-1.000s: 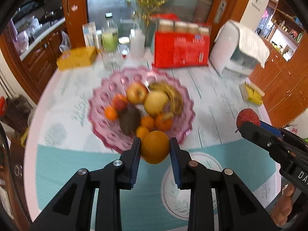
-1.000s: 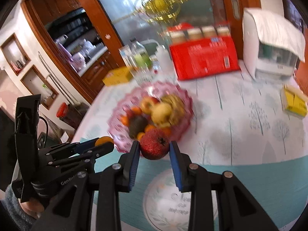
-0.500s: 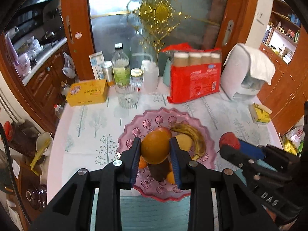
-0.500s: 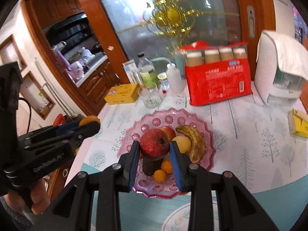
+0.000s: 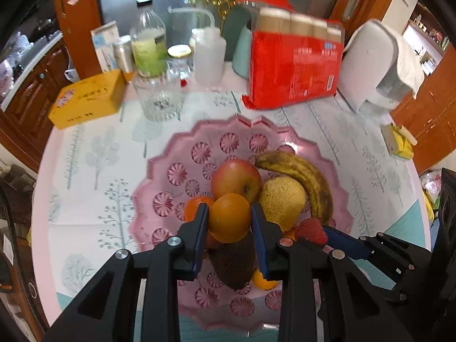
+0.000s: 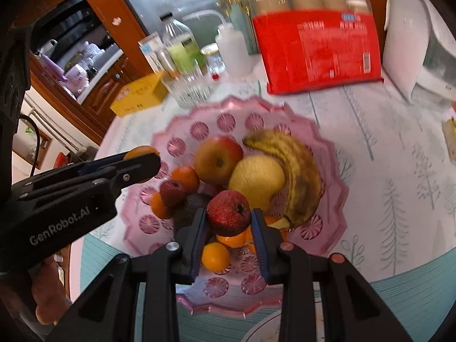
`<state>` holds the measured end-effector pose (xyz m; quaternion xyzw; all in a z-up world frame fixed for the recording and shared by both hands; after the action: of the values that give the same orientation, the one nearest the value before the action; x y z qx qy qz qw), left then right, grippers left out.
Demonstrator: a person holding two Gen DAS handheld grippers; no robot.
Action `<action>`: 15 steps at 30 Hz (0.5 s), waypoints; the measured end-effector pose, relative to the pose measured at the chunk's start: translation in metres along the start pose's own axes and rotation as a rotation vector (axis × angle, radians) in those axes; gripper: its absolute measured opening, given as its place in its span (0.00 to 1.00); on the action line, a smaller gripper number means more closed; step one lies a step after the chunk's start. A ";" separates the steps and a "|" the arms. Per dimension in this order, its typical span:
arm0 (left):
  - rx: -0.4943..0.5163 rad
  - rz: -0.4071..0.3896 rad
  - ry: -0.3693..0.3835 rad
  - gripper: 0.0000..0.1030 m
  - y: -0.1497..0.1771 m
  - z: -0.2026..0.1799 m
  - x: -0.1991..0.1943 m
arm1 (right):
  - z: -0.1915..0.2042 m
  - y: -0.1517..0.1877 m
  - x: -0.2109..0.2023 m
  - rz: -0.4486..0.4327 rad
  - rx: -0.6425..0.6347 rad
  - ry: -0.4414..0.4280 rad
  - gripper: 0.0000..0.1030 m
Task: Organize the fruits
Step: 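Lower both fruits into the bowl and open both tools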
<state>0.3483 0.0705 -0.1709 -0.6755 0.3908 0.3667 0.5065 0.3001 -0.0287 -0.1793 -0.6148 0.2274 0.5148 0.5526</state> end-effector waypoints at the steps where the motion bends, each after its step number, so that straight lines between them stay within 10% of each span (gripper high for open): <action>1: 0.001 0.006 0.001 0.27 0.000 0.000 0.004 | -0.001 0.000 0.003 0.006 0.003 -0.001 0.31; 11: 0.016 0.024 -0.041 0.28 0.004 0.007 0.028 | -0.001 -0.004 0.022 0.020 -0.025 0.028 0.33; 15: 0.016 0.012 -0.067 0.43 0.005 0.011 0.024 | 0.002 -0.007 0.020 0.007 -0.055 0.049 0.38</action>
<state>0.3530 0.0765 -0.1971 -0.6565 0.3807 0.3891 0.5223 0.3121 -0.0188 -0.1939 -0.6412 0.2287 0.5077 0.5280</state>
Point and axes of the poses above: each gripper's, at about its wrist camera, not at the fingertips, and x roughly the way its jaws point, z to its left, y to its underside, the point moved 8 cm from there along x, roughly the way its jaws point, and after that the axes turned 9 degrees about -x, right-handed, at the moved point
